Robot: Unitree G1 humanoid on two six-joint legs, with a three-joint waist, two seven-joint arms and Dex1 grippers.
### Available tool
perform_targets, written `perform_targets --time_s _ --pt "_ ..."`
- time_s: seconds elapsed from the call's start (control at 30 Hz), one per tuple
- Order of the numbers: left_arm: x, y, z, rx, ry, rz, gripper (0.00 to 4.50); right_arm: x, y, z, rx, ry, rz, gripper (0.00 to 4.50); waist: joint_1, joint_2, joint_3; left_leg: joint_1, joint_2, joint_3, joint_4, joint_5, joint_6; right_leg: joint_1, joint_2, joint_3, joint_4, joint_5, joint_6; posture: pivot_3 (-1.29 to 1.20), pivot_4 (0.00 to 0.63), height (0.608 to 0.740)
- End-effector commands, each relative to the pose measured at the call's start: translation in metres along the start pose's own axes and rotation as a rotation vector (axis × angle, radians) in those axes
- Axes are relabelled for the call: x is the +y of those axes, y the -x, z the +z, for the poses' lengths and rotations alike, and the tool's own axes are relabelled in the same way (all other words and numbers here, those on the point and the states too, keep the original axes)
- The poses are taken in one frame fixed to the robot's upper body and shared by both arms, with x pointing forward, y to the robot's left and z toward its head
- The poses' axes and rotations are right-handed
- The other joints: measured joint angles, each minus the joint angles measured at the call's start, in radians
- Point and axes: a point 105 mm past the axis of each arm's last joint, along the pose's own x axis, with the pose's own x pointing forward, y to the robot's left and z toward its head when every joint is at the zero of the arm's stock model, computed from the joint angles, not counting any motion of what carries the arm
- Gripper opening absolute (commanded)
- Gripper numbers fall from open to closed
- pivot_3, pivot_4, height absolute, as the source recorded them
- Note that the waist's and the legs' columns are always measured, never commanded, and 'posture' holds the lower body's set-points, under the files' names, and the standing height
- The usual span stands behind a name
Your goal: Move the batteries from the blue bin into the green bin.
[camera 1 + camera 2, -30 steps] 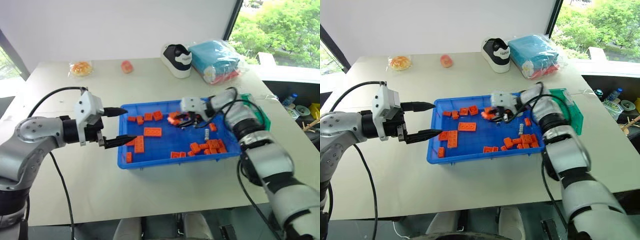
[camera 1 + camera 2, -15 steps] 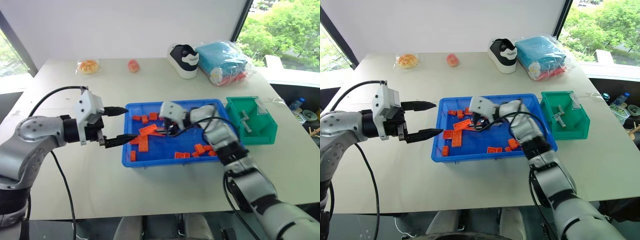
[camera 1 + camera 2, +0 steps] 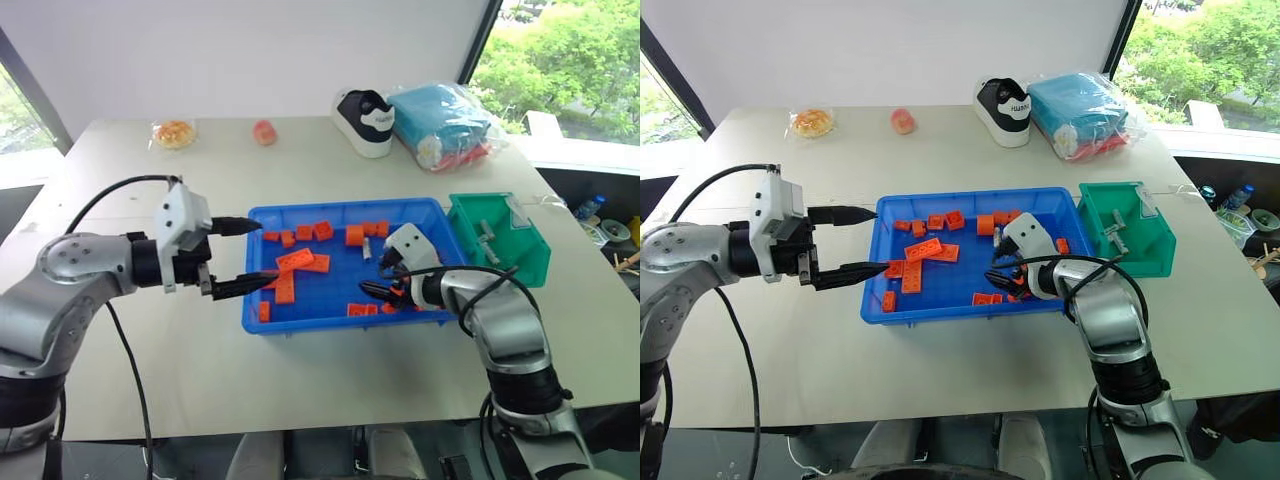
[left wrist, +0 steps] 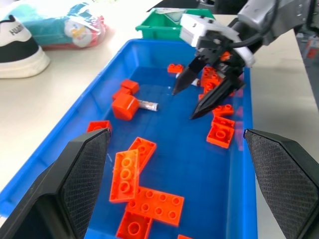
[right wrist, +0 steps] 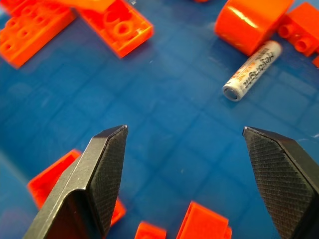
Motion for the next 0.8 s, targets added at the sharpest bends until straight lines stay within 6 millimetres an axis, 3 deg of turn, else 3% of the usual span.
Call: perform_targets --time_s 0.03,0.37,0.53,0.63,0.73,0.8 --pt "0.002 -0.001 0.010 -0.019 -0.035 -0.013 4.50 -0.015 -0.010 0.016 -0.058 -0.016 -0.061 3.79 0.000 0.000 0.000 0.000 0.000 0.000 0.000 0.000 0.000 0.000 0.000 0.000 0.000 0.000 0.000 0.00 0.150 0.711" --pt "0.004 -0.004 0.013 -0.023 -0.045 -0.016 4.50 -0.029 -0.047 0.009 -0.042 0.018 -0.107 3.79 -0.005 -0.001 0.000 -0.001 0.000 -0.001 -0.001 0.000 0.000 0.000 0.001 0.000 0.000 0.001 -0.002 0.00 0.150 0.711" --pt "0.004 -0.004 0.012 -0.025 -0.043 -0.013 4.50 -0.029 -0.052 0.013 -0.065 0.025 -0.116 1.42 -0.005 -0.001 -0.001 0.000 0.000 -0.001 0.000 0.000 0.000 0.000 0.001 0.000 0.000 0.001 -0.002 0.00 0.150 0.711" --pt "0.004 -0.004 0.012 -0.027 -0.042 -0.011 4.50 -0.030 -0.043 0.014 -0.073 0.008 -0.113 0.08 -0.003 -0.001 0.000 0.000 0.000 -0.001 0.000 0.000 0.000 0.000 0.001 0.000 0.000 0.001 -0.001 0.00 0.150 0.711" --pt "0.004 -0.003 0.011 -0.027 -0.041 -0.009 4.50 -0.037 -0.021 0.020 -0.089 0.028 -0.134 0.10 0.002 0.000 0.000 -0.001 -0.001 -0.001 0.000 0.000 0.000 0.000 0.000 0.000 0.000 0.001 -0.001 0.00 0.150 0.711" --pt "0.004 -0.003 0.010 -0.026 -0.037 -0.010 4.50 -0.060 0.008 0.033 -0.125 0.026 -0.217 0.10 0.001 0.000 0.000 -0.002 -0.001 -0.001 0.000 0.000 0.000 0.000 0.000 0.000 0.000 0.001 -0.001 0.00 0.150 0.711"
